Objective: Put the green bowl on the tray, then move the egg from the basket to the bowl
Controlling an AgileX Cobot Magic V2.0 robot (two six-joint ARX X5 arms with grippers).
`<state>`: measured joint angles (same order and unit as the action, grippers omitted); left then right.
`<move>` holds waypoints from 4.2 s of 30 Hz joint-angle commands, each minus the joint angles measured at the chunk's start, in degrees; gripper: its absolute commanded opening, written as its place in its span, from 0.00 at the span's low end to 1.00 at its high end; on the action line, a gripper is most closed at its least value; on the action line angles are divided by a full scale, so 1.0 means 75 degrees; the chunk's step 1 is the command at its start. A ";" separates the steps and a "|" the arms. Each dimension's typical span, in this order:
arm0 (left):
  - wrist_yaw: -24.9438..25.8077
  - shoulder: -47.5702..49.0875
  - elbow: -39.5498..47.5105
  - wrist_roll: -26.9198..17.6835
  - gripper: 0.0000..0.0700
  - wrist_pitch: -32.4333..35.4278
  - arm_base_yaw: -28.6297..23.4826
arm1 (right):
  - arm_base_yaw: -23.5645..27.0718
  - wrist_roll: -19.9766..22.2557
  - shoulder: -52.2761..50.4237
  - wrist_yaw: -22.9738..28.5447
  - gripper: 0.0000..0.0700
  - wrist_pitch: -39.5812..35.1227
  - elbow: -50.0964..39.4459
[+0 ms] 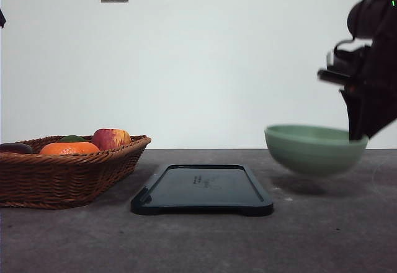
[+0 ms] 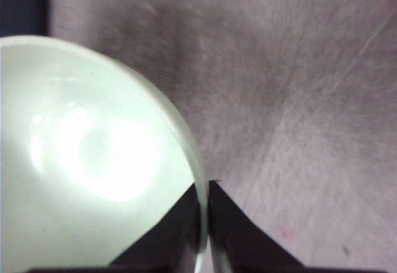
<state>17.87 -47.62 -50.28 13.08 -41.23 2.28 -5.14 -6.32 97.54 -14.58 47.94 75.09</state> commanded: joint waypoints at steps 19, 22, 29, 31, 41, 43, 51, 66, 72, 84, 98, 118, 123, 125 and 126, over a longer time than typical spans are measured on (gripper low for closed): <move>0.0026 -0.0041 -0.0160 0.0006 0.54 0.0070 0.0003 | -0.1716 0.0135 0.0988 0.0007 0.00 0.1396 0.3518; 0.0026 -0.0041 -0.0160 0.0006 0.54 0.0070 0.0006 | -0.1973 0.0106 0.1388 0.0010 0.00 0.1427 0.3900; 0.0026 -0.0041 -0.0160 0.0006 0.54 0.0070 0.0003 | -0.2440 0.0049 0.2260 0.0206 0.00 0.1419 0.4322; 0.0026 -0.0041 -0.0160 0.0006 0.54 0.0070 0.0003 | -0.2533 0.0049 0.2463 0.0236 0.00 0.1426 0.4324; 0.0026 -0.0041 -0.0160 0.0006 0.54 0.0064 0.0003 | -0.2662 0.0028 0.3324 0.0379 0.00 0.1090 0.4332; 0.0026 -0.0041 -0.0160 0.0006 0.54 0.0064 0.0003 | -0.2659 -0.0021 0.3444 0.0384 0.00 0.1055 0.4330; 0.0026 -0.0041 -0.0160 0.0006 0.54 0.0061 0.0003 | -0.2671 0.0073 0.3654 0.0359 0.07 0.0966 0.4330; 0.0024 -0.0041 -0.0160 0.0006 0.54 0.0006 0.0003 | -0.2718 0.0302 0.2814 0.1411 0.30 0.2016 0.4831; 0.0023 -0.0041 -0.0160 0.0006 0.54 0.0011 0.0003 | -0.2747 0.0302 0.1622 0.1546 0.30 0.0855 0.3980; 0.0026 -0.0041 -0.0160 -0.0061 0.54 0.0012 0.0003 | -0.2747 0.0299 -0.2045 0.1347 0.30 -0.2832 -0.0950; 0.0027 -0.0041 -0.0160 -0.0054 0.54 0.0005 0.0024 | -0.2747 0.0072 -0.6284 0.1388 0.30 -0.3478 -0.5017; -0.0747 -0.2799 -0.1958 -0.0693 0.56 -0.0938 0.1406 | -0.2747 -0.0132 -0.7877 0.1750 0.30 -0.2329 -0.5399; -0.1121 -0.4083 -0.2880 -0.0878 0.56 -0.1025 0.1466 | -0.2747 -0.0151 -0.7877 0.1753 0.30 -0.2330 -0.5398; -0.1183 -0.4549 -0.3213 -0.0889 0.56 -0.1020 0.1466 | -0.2747 -0.0235 -0.7877 0.1750 0.30 -0.2329 -0.5398; -0.1205 -0.4774 -0.3368 -0.0891 0.56 -0.1022 0.1466 | -0.2747 -0.0300 -0.7877 0.1750 0.30 -0.2329 -0.5398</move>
<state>9.10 -81.92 -73.90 7.33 -49.09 13.04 -25.41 -7.14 38.13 -1.54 31.04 34.33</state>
